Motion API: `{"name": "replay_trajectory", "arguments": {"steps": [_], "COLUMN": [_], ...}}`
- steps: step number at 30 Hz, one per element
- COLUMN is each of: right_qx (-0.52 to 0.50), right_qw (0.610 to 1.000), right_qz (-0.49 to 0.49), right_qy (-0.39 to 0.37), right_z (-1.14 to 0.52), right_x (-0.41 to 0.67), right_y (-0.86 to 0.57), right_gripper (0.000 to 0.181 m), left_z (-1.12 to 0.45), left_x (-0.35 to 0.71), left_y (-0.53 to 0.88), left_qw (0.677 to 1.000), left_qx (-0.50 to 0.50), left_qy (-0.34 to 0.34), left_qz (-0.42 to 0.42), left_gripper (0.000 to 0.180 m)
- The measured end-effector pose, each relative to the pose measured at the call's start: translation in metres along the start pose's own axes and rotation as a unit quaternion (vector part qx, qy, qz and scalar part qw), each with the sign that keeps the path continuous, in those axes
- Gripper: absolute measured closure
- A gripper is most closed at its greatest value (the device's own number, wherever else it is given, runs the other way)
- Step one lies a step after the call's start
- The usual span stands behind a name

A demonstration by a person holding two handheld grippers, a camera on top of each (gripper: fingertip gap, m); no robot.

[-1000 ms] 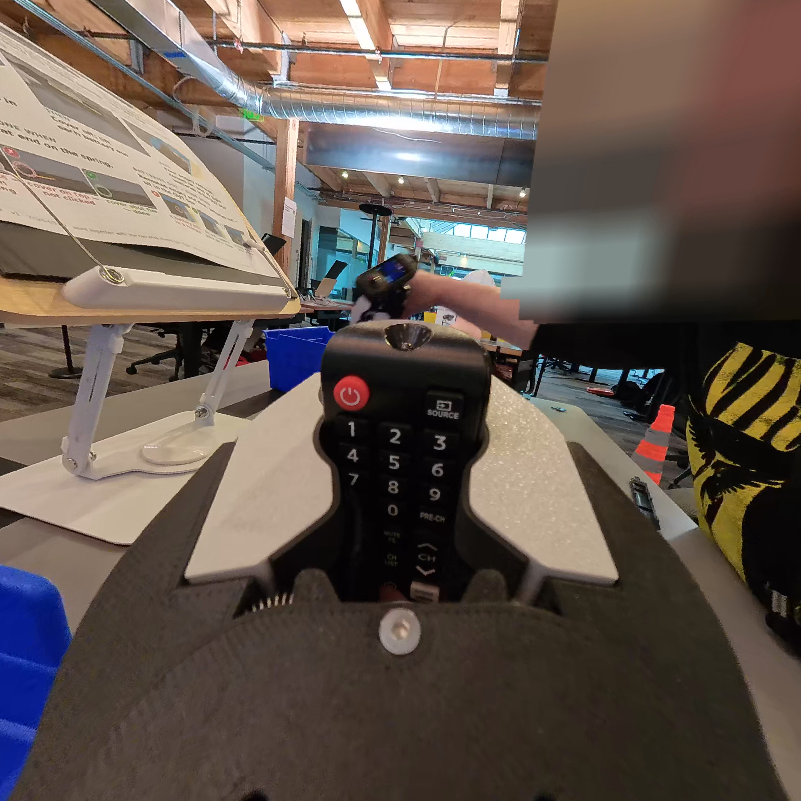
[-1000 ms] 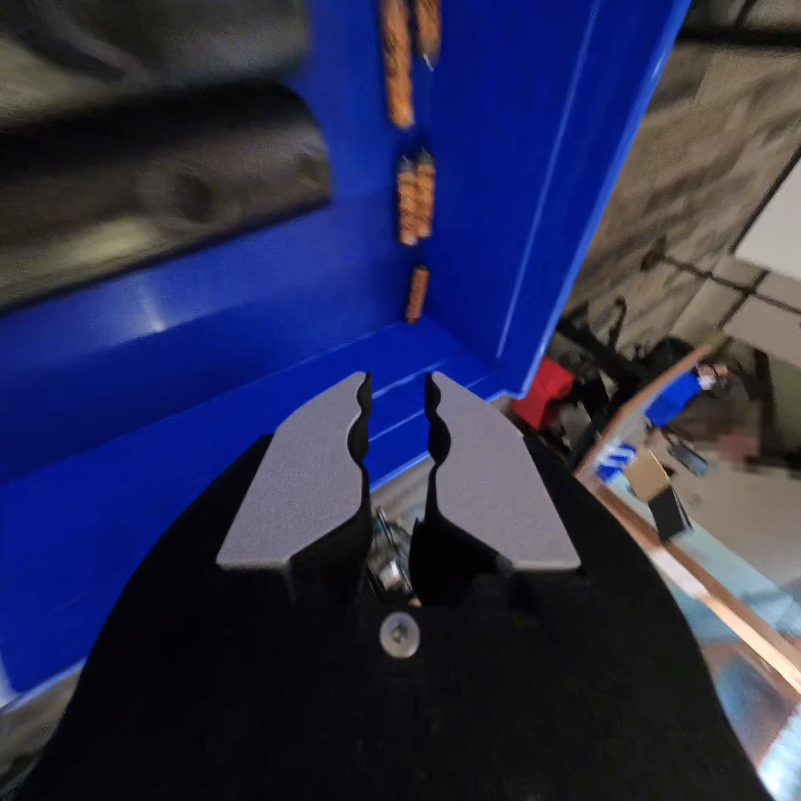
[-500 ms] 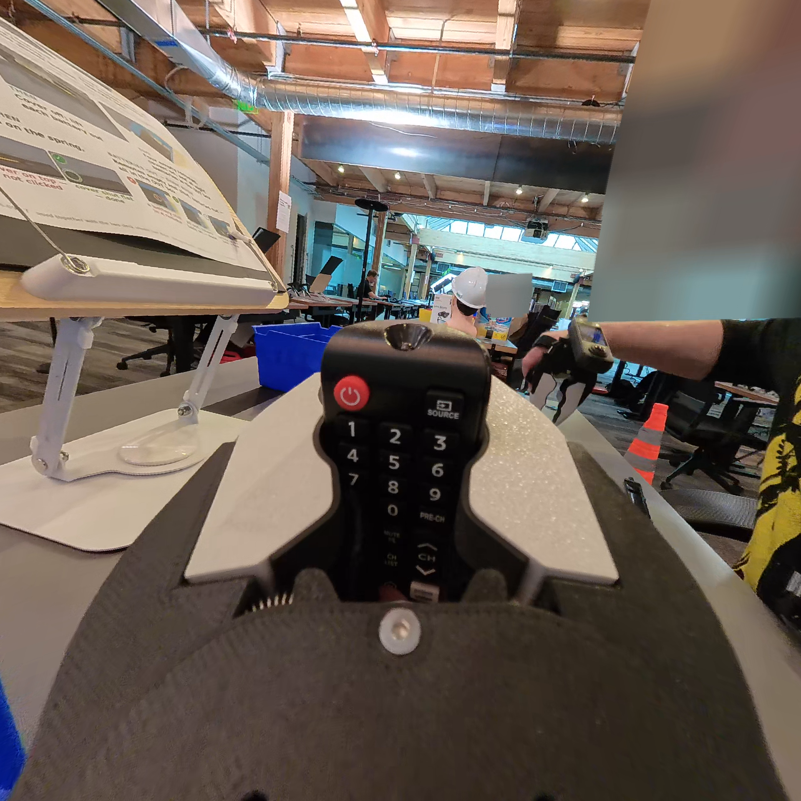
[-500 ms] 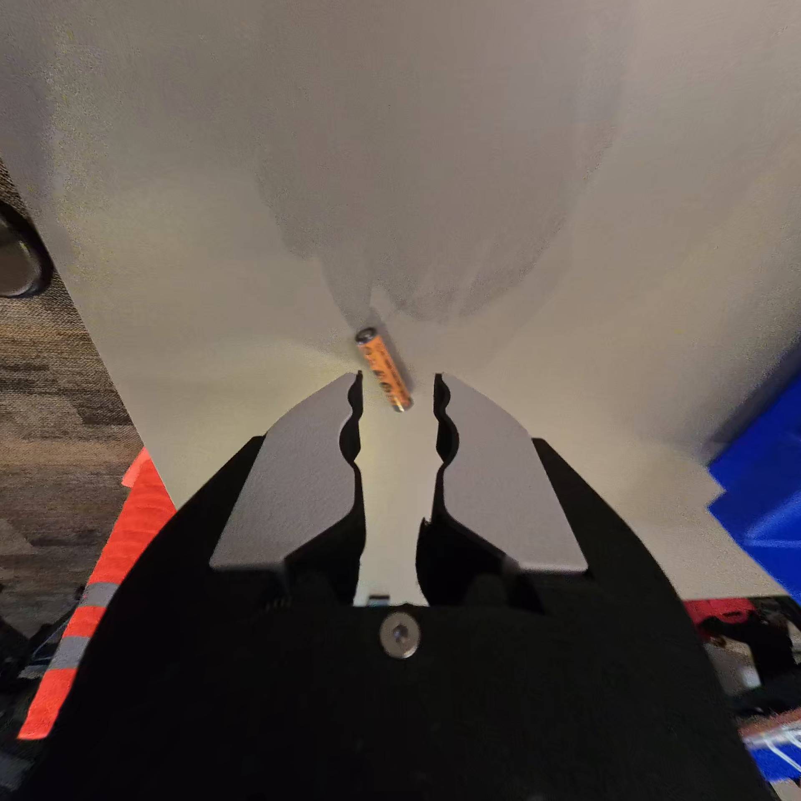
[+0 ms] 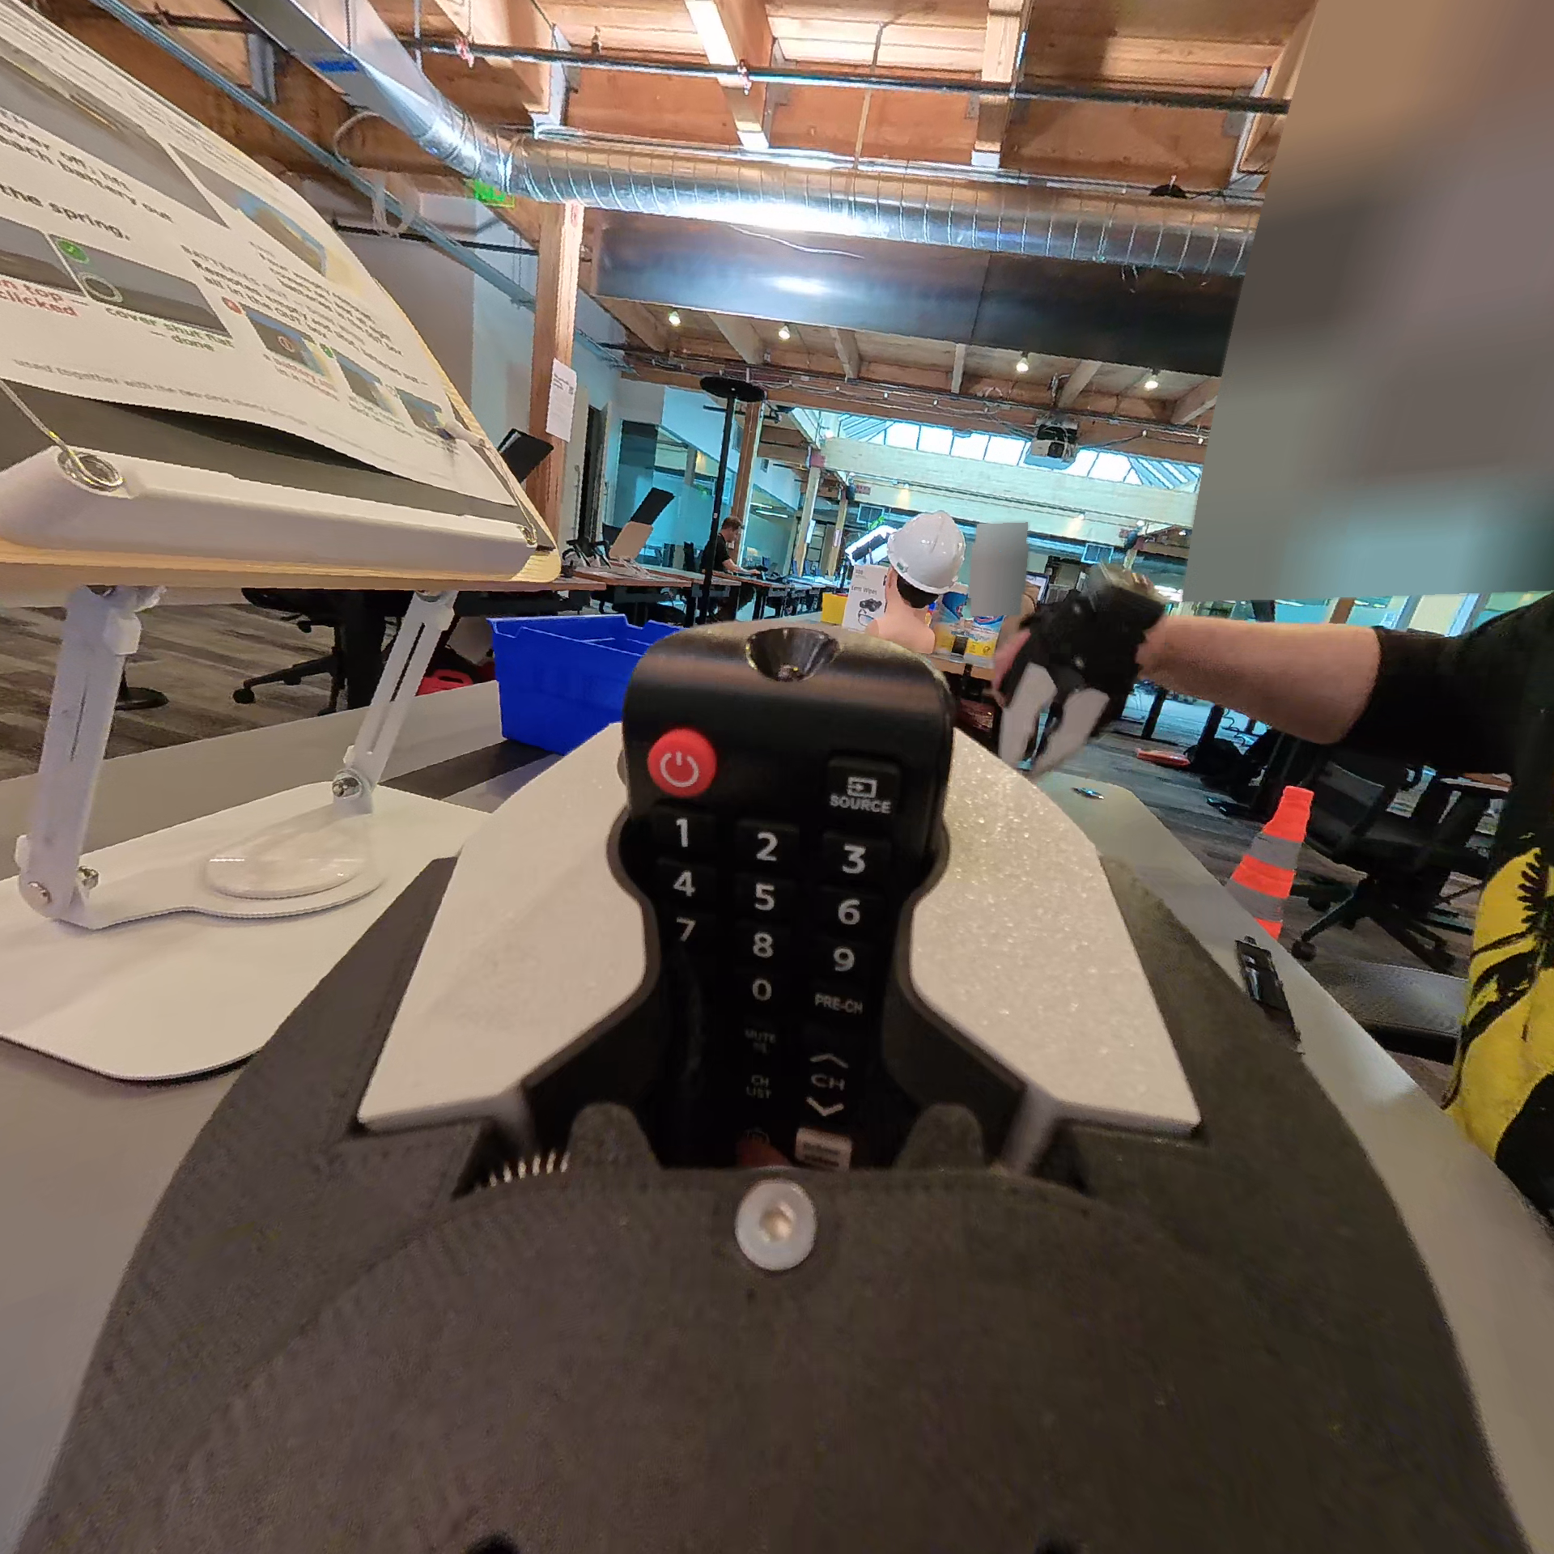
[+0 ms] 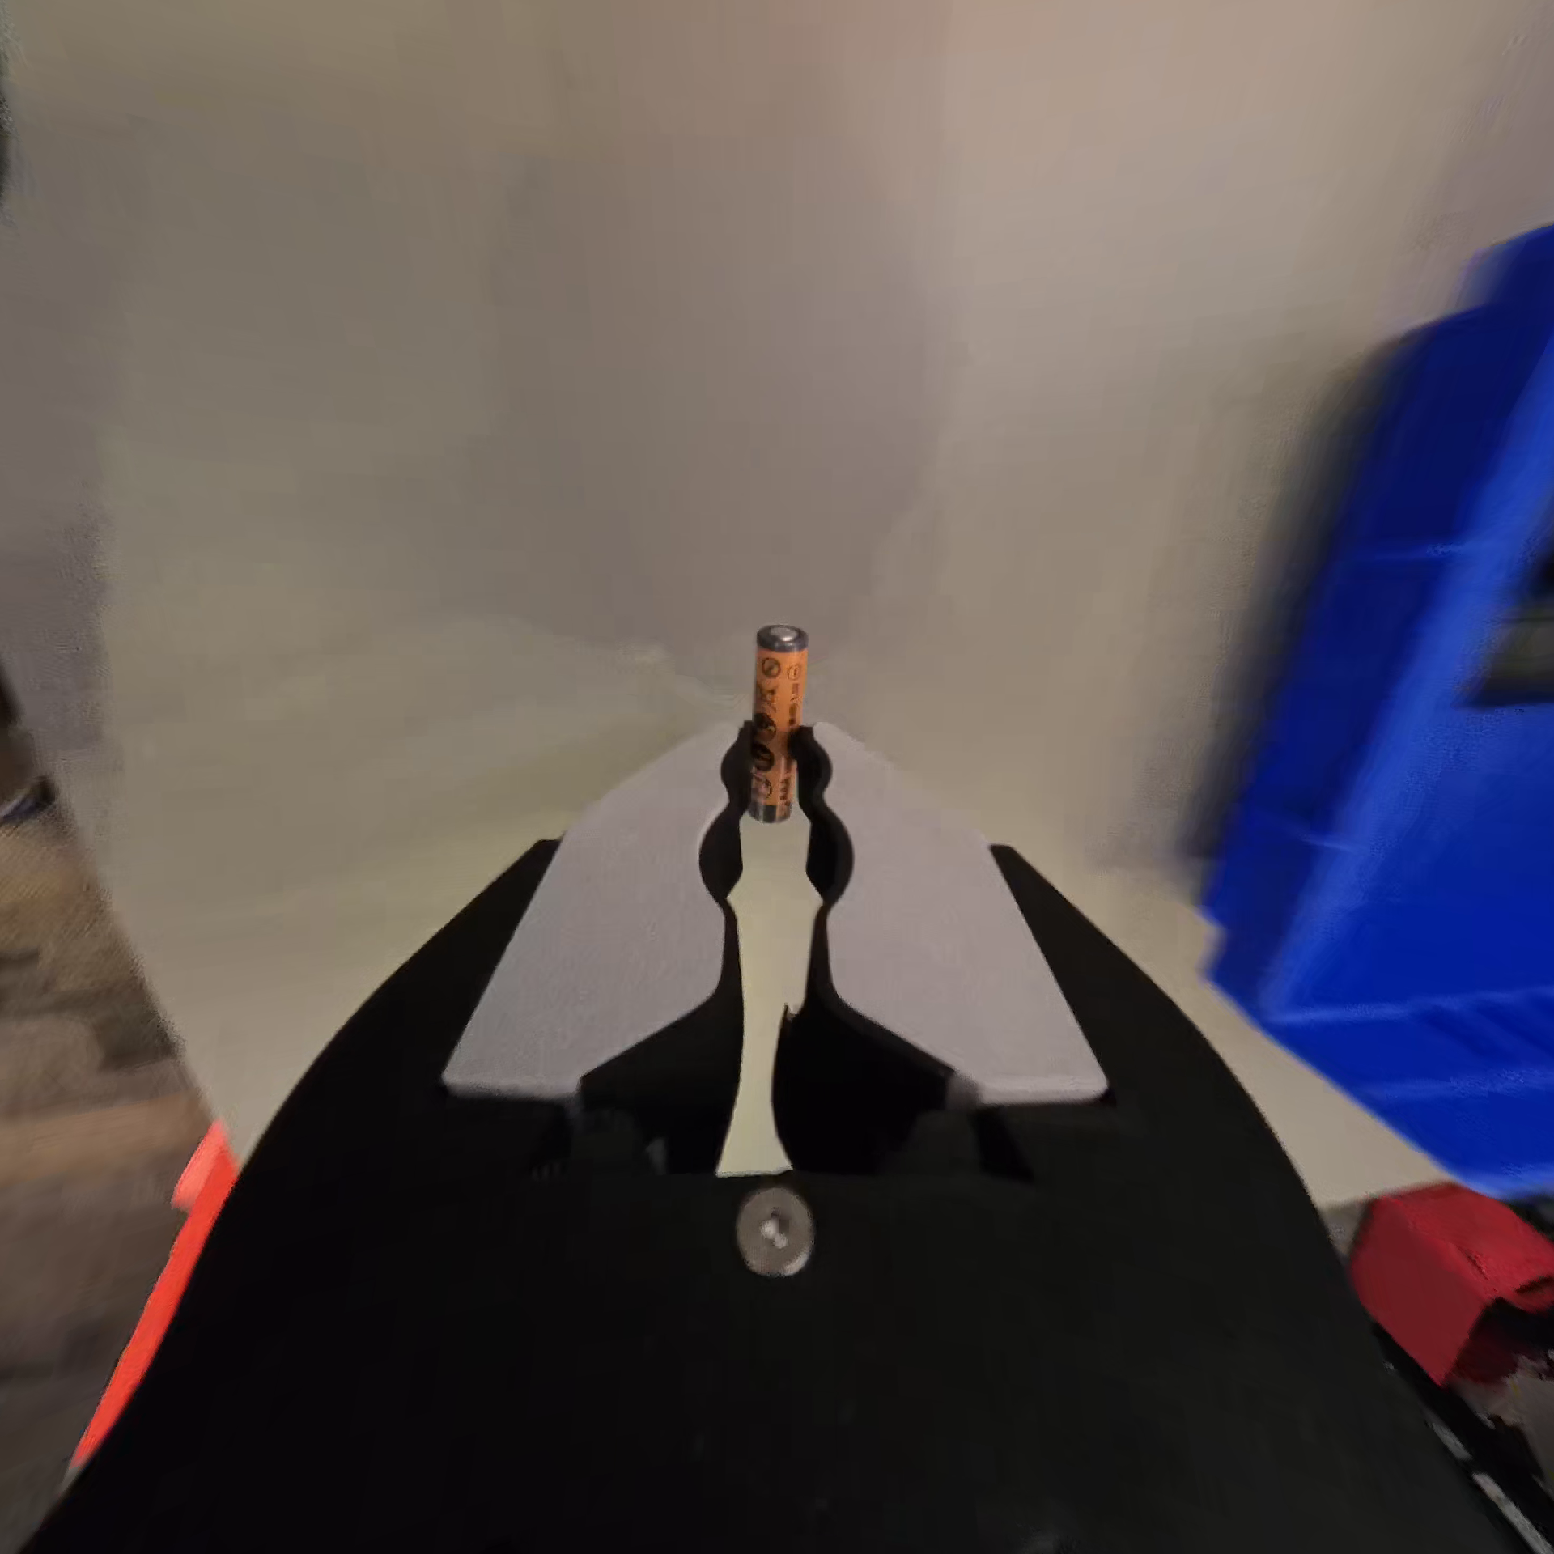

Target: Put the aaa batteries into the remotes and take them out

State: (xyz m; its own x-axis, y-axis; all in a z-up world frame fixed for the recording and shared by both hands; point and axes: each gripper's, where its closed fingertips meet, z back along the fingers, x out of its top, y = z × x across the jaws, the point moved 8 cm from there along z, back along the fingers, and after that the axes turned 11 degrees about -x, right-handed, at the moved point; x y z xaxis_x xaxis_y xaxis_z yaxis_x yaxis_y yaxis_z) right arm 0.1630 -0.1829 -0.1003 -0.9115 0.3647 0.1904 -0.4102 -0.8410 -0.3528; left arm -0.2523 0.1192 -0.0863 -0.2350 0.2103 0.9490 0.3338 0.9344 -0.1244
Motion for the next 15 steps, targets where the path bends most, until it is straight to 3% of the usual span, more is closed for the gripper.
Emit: {"name": "replay_trajectory", "arguments": {"steps": [3,7,10,15], "right_qx": [-0.104,-0.193,-0.189,-0.142], "right_qw": [0.993,0.978,0.973,0.969], "right_qz": [-0.053,-0.072,-0.110,-0.093], "right_qy": [-0.024,0.019,0.069,0.179], "right_z": [0.017,-0.001,-0.042,-0.115], "right_x": [0.021,0.021,0.004,-0.029], "right_y": [-0.080,-0.195,-0.266,-0.321], "right_gripper": [0.171,0.171,0.171,0.170], "left_z": [0.000,0.001,0.003,0.006], "left_x": [-0.001,-0.002,-0.003,-0.003], "left_y": [0.002,0.002,0.003,0.005], "left_qw": [1.000,1.000,1.000,1.000], "left_qx": [-0.001,0.000,0.001,0.003], "left_qy": [-0.001,0.000,0.001,0.004], "left_qz": [0.002,0.001,0.003,0.002], "left_gripper": [0.120,0.120,0.120,0.120]}}
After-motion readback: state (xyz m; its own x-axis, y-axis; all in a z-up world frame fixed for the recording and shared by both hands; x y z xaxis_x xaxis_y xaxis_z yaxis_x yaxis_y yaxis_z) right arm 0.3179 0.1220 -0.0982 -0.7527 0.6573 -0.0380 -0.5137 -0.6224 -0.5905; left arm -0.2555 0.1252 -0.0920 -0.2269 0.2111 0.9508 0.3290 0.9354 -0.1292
